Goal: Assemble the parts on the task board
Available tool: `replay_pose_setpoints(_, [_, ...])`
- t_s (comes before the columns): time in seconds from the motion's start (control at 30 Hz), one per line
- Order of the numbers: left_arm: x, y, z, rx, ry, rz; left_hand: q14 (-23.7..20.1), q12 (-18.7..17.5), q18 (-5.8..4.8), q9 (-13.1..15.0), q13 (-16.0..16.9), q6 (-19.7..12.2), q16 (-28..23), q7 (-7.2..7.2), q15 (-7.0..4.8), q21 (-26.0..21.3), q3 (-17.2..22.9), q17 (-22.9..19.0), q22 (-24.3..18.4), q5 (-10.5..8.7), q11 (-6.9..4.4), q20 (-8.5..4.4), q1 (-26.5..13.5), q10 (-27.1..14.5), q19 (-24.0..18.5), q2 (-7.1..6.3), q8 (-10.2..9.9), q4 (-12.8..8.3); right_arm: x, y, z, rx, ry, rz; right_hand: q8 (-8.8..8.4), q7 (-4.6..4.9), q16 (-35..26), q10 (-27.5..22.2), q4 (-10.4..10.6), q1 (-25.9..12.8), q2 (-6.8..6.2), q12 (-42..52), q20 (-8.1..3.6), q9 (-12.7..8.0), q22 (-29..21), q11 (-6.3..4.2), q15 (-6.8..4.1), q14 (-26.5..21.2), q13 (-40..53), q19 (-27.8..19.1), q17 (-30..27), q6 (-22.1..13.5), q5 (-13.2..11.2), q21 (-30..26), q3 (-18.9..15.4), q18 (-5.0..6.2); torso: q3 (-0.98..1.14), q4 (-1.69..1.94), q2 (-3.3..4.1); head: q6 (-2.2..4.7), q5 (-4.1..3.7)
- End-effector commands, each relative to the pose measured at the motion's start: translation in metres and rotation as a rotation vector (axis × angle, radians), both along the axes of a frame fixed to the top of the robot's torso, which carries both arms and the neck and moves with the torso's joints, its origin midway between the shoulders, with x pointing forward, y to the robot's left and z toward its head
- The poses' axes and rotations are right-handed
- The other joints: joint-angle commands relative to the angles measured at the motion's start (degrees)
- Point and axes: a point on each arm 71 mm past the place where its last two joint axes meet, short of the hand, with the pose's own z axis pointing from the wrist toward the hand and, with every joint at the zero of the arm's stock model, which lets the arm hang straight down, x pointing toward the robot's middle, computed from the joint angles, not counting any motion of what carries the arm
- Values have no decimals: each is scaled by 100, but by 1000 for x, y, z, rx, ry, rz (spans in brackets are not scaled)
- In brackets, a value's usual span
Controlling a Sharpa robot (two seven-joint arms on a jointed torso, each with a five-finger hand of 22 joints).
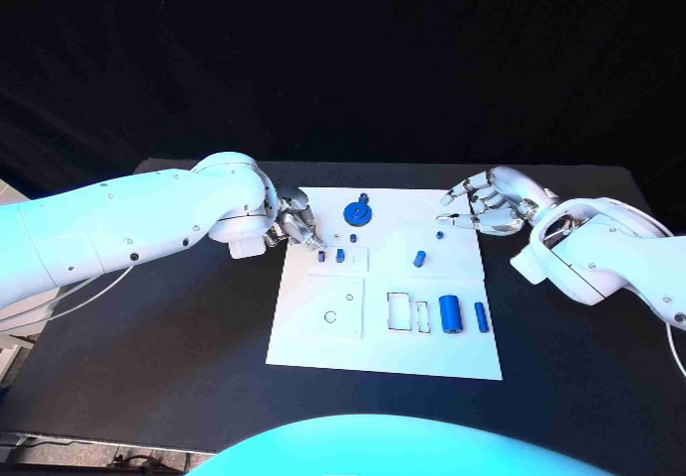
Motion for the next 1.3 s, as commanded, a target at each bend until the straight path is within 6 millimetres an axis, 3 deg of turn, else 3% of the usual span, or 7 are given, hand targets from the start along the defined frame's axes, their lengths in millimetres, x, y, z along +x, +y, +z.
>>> replay_pose_setpoints(0.03, [-3,-4,0,-32,16,-27,491,14,62,-13,7,28,-1,9,19,-20,13,1171,3,17,5,5,69,-24,-40,17,-33,-19,-1,1,0,-3,-6,16,22,-13,-12,-15,-5,-25,-31,-15,9,-8,834,5,8,303,355,129,288,-44,25,-17,-20,91,-1,3,0,-1,2])
replay_pose_setpoints(1.0, [-4,-3,-14,-16,50,-33,502,15,60,-53,2,67,16,5,21,-19,24,1201,10,-12,4,7,161,-10,-37,143,-46,41,-1,0,0,-3,-4,12,24,-13,-17,-14,-9,-18,-26,-15,10,-8,833,4,8,302,355,128,282,-43,27,-21,-17,92,3,-3,4,-18,0])
replay_pose_setpoints(1.3, [-2,-3,-15,-17,43,-26,510,20,58,-83,14,74,30,-5,17,-16,57,1223,20,-24,-4,6,324,4,-34,268,-59,19,-2,0,0,-3,-5,12,31,-14,-12,-10,-13,0,-15,-8,10,-9,837,4,7,305,359,131,292,-40,31,-16,-8,90,3,-4,5,-24,-1])
